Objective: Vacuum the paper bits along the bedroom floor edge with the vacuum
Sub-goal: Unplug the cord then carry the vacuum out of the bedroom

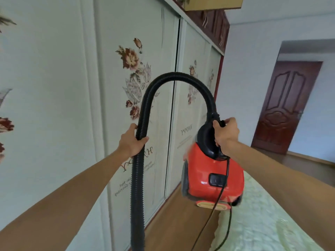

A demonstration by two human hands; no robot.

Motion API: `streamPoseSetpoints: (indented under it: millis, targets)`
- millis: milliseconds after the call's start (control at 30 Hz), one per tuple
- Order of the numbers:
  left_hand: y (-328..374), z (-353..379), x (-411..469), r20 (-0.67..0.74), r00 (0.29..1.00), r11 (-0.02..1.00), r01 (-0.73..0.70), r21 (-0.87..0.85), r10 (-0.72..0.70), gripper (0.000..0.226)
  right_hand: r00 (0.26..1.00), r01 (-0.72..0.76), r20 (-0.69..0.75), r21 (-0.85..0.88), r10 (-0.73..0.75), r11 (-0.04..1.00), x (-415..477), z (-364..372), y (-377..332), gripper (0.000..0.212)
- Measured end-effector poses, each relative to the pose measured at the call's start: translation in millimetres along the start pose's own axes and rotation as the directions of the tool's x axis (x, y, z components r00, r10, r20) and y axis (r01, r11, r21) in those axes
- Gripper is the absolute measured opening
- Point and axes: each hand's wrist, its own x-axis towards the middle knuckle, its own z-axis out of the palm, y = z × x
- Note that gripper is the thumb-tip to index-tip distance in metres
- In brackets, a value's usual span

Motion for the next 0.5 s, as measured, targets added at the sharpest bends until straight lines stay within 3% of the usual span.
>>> streamPoseSetpoints:
  millis: [500]
  targets:
    - [-8,140,230,0.133,0.983,0.992,-0.129,0.014,0.126,0.040,0.991,-0.084,-0.105,-0.067,0.077,0.994,194,85,86,0.024]
